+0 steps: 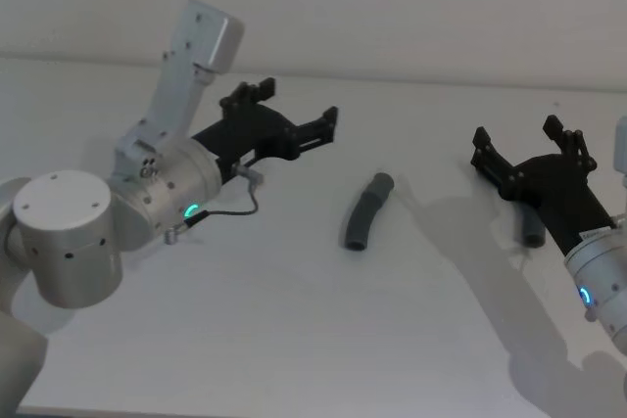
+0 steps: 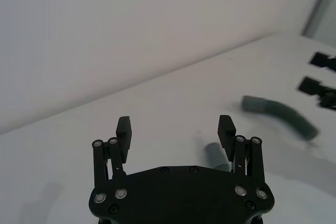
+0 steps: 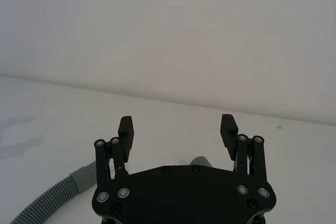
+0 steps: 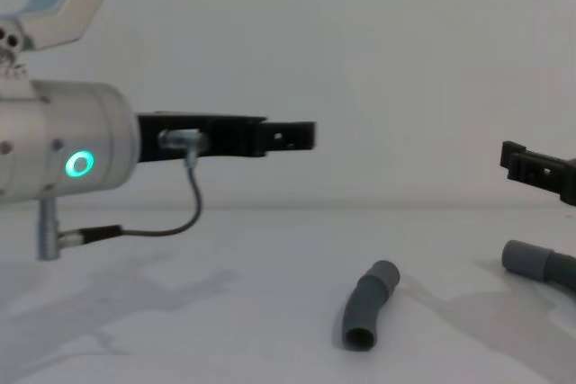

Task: Use both hands to pick up one end of the pipe from the table, align the ends, and insert them.

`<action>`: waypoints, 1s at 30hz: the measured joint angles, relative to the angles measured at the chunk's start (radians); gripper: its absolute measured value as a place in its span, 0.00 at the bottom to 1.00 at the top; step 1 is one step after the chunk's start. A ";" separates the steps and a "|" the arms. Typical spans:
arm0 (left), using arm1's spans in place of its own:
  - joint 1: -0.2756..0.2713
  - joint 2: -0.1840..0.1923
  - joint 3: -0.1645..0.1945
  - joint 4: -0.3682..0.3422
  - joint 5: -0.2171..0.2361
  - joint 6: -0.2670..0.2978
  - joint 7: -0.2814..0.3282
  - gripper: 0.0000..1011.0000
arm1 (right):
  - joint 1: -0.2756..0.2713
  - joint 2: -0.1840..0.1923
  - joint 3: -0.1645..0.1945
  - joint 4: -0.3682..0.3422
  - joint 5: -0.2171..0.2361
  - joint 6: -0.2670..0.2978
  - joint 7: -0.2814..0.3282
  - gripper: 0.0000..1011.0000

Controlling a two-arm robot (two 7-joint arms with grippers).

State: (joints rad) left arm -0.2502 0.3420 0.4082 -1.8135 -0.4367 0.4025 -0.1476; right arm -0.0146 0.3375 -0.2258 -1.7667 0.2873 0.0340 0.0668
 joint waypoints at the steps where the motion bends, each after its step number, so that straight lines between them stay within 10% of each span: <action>1: -0.002 -0.002 0.001 0.000 -0.005 0.005 -0.004 0.99 | 0.000 0.000 0.000 0.000 0.000 0.000 0.000 0.99; 30: -0.136 -0.024 0.138 0.052 -0.047 0.153 -0.124 0.99 | 0.000 0.000 0.000 0.000 0.000 0.000 0.000 0.99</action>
State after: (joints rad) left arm -0.3864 0.3183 0.5458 -1.7611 -0.4835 0.5550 -0.2714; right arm -0.0146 0.3375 -0.2258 -1.7667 0.2874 0.0340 0.0668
